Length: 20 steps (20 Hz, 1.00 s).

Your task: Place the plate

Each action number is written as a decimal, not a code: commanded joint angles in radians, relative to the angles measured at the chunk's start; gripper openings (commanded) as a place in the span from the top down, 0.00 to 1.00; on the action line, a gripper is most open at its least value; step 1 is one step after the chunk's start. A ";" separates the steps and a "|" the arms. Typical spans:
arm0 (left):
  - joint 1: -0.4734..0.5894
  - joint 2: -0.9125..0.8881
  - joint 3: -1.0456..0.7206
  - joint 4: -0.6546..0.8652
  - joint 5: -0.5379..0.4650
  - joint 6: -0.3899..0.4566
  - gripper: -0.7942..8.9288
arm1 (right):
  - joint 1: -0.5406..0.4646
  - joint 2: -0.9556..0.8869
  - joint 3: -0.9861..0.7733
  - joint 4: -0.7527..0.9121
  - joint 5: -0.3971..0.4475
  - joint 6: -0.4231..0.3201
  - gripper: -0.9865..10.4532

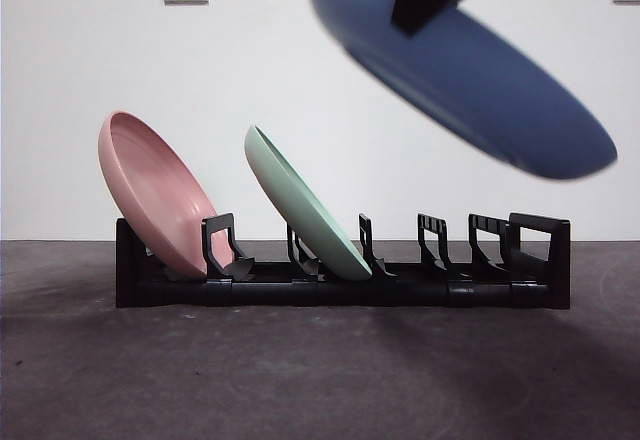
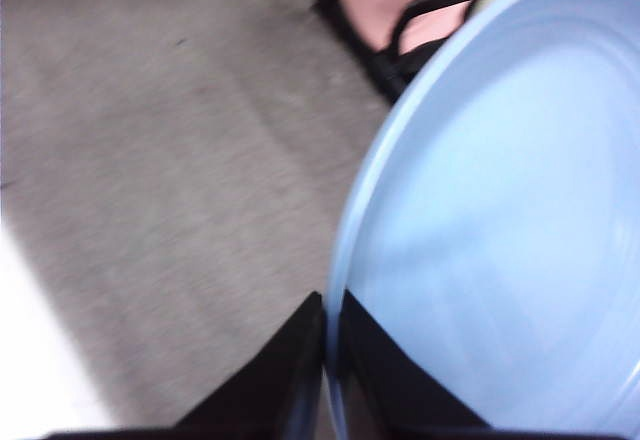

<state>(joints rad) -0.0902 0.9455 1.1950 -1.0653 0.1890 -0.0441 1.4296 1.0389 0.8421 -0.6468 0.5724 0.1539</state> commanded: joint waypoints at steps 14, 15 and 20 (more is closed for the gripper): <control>-0.003 0.008 0.027 0.011 0.004 -0.001 0.53 | 0.012 0.390 0.008 0.153 -0.159 -0.124 0.91; -0.003 0.008 0.027 0.011 0.004 -0.001 0.53 | -0.008 0.406 0.008 0.174 -0.163 -0.143 0.91; -0.003 0.008 0.027 0.011 0.004 -0.001 0.53 | -0.100 0.472 0.009 0.252 -0.222 -0.226 0.91</control>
<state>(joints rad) -0.0902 0.9455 1.1950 -1.0653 0.1890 -0.0441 1.3132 1.4940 0.8406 -0.4076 0.3508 -0.0452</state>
